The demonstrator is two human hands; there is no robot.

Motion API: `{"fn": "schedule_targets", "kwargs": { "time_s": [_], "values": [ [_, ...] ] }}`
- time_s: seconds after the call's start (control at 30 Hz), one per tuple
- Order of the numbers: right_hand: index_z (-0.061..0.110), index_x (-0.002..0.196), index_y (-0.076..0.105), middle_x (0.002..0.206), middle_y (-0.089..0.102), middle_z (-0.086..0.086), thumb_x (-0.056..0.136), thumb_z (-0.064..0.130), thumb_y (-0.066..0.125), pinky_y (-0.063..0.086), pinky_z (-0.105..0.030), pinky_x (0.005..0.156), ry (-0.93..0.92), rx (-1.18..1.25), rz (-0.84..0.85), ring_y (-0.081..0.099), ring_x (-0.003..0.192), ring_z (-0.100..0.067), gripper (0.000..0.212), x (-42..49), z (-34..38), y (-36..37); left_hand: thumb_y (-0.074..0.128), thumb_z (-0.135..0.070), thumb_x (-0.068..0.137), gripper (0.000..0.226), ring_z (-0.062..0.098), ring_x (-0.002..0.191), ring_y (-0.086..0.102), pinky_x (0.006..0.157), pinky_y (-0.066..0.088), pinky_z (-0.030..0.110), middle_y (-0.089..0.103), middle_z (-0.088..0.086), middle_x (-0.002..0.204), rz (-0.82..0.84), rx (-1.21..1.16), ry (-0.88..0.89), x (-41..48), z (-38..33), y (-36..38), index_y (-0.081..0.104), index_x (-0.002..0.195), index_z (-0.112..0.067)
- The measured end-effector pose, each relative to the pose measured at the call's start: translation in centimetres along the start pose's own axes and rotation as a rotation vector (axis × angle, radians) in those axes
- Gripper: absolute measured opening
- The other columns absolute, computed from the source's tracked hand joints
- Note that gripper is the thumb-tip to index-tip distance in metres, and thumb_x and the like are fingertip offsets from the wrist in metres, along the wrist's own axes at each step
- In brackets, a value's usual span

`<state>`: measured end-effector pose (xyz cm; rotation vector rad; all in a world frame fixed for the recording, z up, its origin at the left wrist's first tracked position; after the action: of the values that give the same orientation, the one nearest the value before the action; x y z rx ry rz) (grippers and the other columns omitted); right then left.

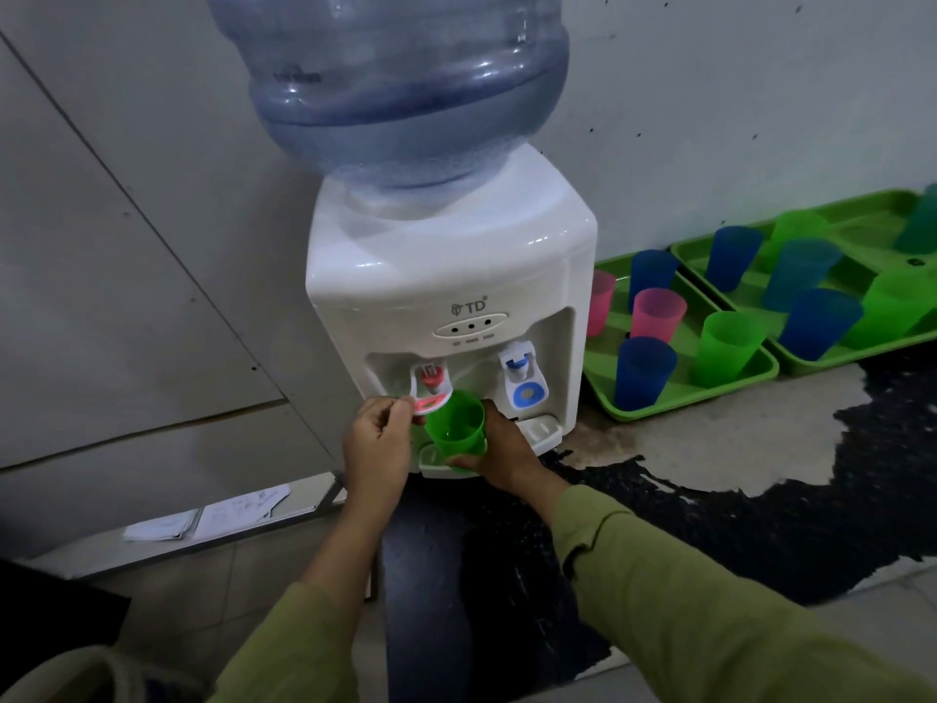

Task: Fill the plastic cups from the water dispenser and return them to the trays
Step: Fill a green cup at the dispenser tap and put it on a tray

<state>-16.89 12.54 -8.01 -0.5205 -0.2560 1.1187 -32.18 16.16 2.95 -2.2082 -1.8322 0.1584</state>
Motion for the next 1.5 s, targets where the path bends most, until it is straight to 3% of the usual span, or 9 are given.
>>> {"fn": "schedule_targets", "kwargs": {
  "time_s": [0.3,0.4,0.7,1.07,1.2,1.37,1.5],
  "values": [
    [0.014,0.130,0.037,0.129,0.054,-0.008,0.065,0.024,0.083,0.038,-0.024,0.093,0.000,-0.005,0.002,0.052,0.118,-0.024,0.080,-0.1,0.1,-0.1,0.052,-0.011,0.088,0.026,0.022,0.077,0.056,0.081,0.050,0.053,0.061,0.020,0.085,0.012,0.023,0.029,-0.1,-0.3,0.1,0.062,0.065,-0.015],
    [0.014,0.130,0.037,0.129,0.054,-0.007,0.065,0.023,0.083,0.037,-0.022,0.091,0.004,-0.001,0.003,0.052,0.118,-0.023,0.080,-0.2,0.1,-0.2,0.053,-0.011,0.087,0.021,0.022,0.075,0.055,0.080,0.050,0.053,0.061,0.022,0.084,0.008,0.032,0.048,0.0,-0.3,0.0,0.063,0.070,-0.003],
    [0.016,0.130,0.036,0.129,0.054,-0.006,0.065,0.025,0.083,0.041,-0.028,0.096,-0.001,-0.007,0.002,0.052,0.117,-0.022,0.081,-0.1,0.1,-0.1,0.053,-0.011,0.086,0.024,0.039,0.080,0.057,0.078,0.050,0.052,0.058,0.023,0.081,0.031,0.086,0.077,0.2,-0.3,0.1,0.062,0.073,0.007],
    [0.013,0.129,0.038,0.127,0.055,-0.007,0.065,0.023,0.083,0.041,-0.029,0.096,-0.020,-0.001,-0.003,0.052,0.117,-0.023,0.079,-0.3,0.4,-0.3,0.054,-0.013,0.086,0.026,0.023,0.069,0.050,0.078,0.050,0.052,0.051,0.020,0.075,0.060,0.091,0.083,0.4,0.0,0.3,0.056,0.067,0.005],
    [0.013,0.130,0.038,0.129,0.054,-0.007,0.066,0.023,0.083,0.042,-0.031,0.098,-0.025,-0.006,-0.001,0.052,0.118,-0.022,0.079,-0.4,0.7,-0.4,0.055,-0.010,0.086,0.027,0.019,0.066,0.051,0.070,0.047,0.039,0.050,0.007,0.070,0.088,0.119,0.101,0.4,0.3,0.5,0.054,0.060,-0.004],
    [0.013,0.130,0.038,0.129,0.054,-0.005,0.066,0.019,0.082,0.042,-0.030,0.098,-0.032,0.027,0.003,0.052,0.118,-0.021,0.077,-0.7,1.0,-0.4,0.057,-0.006,0.086,0.035,0.000,0.058,0.046,0.055,0.033,0.012,0.045,0.000,0.069,0.140,0.222,0.189,-0.2,1.0,1.4,0.045,0.055,-0.015],
    [0.014,0.128,0.040,0.127,0.056,-0.005,0.067,0.021,0.082,0.045,-0.034,0.097,-0.034,0.074,0.011,0.054,0.116,-0.021,0.075,-0.9,1.2,-0.5,0.057,-0.007,0.087,0.037,0.004,0.064,0.047,0.059,0.032,0.010,0.045,-0.005,0.072,0.167,0.284,0.247,-0.2,1.6,2.2,0.043,0.055,-0.022]
  ]
}}
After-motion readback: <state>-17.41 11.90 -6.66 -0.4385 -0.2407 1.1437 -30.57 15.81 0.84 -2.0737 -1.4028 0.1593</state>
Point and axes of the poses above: each hand's wrist, its own x-axis towards the middle knuckle, its own y-axis out of the palm, z = x × y, the point moved 7 cm from there along x, towards the middle knuckle
